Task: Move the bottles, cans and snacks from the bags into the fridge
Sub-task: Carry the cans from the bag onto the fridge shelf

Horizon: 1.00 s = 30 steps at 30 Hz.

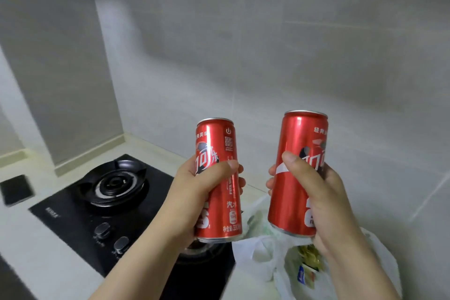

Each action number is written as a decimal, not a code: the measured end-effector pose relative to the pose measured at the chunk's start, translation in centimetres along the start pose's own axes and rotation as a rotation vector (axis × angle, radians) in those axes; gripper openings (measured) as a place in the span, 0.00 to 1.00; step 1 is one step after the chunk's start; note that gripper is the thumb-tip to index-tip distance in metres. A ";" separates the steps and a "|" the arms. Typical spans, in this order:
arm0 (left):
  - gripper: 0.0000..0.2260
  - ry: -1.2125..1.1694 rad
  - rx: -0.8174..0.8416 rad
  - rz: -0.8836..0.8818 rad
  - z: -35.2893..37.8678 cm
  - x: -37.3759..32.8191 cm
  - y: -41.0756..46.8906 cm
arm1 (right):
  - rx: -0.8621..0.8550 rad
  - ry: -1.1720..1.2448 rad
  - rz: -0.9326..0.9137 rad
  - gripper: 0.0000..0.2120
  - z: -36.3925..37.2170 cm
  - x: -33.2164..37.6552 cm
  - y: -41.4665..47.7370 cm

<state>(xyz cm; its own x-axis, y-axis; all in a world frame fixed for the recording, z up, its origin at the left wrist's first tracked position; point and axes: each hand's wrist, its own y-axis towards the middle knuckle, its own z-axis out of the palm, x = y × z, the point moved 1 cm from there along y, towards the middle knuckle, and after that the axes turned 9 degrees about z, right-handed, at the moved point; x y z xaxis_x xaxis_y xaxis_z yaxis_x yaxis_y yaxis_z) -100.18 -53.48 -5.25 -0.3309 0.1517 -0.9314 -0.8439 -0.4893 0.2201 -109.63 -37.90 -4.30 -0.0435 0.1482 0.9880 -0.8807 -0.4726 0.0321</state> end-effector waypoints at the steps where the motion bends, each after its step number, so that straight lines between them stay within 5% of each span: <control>1: 0.28 0.014 -0.032 0.015 -0.3 -0.4 -0.8 | 0.037 0.001 -0.002 0.19 0.4 -0.1 0.0; 14: 0.28 0.225 -0.447 0.255 -9.6 -9.4 -11.7 | 0.546 0.010 -0.082 0.20 14.4 1.4 -4.3; 30: 0.33 0.395 -0.901 0.470 -25.3 -22.1 -32.2 | 1.126 0.067 -0.126 0.31 39.6 1.4 -19.8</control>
<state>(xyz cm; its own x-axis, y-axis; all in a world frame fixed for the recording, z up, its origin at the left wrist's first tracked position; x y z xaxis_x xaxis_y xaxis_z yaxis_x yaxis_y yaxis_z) -55.05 -62.81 0.97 -0.2445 -0.4232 -0.8724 0.0044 -0.9002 0.4354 -73.56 -62.68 2.40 -0.0401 0.2802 0.9591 0.0428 -0.9585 0.2818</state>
